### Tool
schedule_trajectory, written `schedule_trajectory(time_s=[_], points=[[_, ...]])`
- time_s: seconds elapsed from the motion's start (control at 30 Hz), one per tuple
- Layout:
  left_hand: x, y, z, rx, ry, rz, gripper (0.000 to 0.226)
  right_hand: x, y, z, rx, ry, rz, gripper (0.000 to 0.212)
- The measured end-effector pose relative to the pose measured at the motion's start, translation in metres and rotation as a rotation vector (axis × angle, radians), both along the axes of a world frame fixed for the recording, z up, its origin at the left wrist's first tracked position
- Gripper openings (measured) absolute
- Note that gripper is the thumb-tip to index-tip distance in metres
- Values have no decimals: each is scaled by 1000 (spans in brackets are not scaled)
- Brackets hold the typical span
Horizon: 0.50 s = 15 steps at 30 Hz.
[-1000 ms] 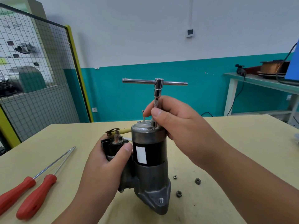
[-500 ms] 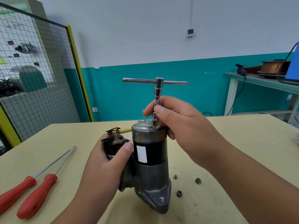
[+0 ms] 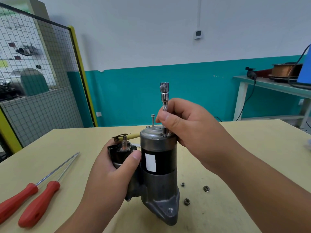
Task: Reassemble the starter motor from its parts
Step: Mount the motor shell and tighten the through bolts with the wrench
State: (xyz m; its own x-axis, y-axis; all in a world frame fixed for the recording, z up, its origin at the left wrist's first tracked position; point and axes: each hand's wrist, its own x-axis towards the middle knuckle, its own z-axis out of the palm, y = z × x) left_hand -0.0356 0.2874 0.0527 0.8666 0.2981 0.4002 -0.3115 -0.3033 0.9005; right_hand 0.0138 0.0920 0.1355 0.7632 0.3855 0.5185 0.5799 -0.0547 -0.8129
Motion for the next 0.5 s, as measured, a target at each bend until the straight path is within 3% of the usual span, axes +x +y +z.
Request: schedule_trajectory(time_s=[0.5], points=[[-1, 1, -2, 0, -25, -3, 44, 0, -2, 0, -13, -2, 8, 20]])
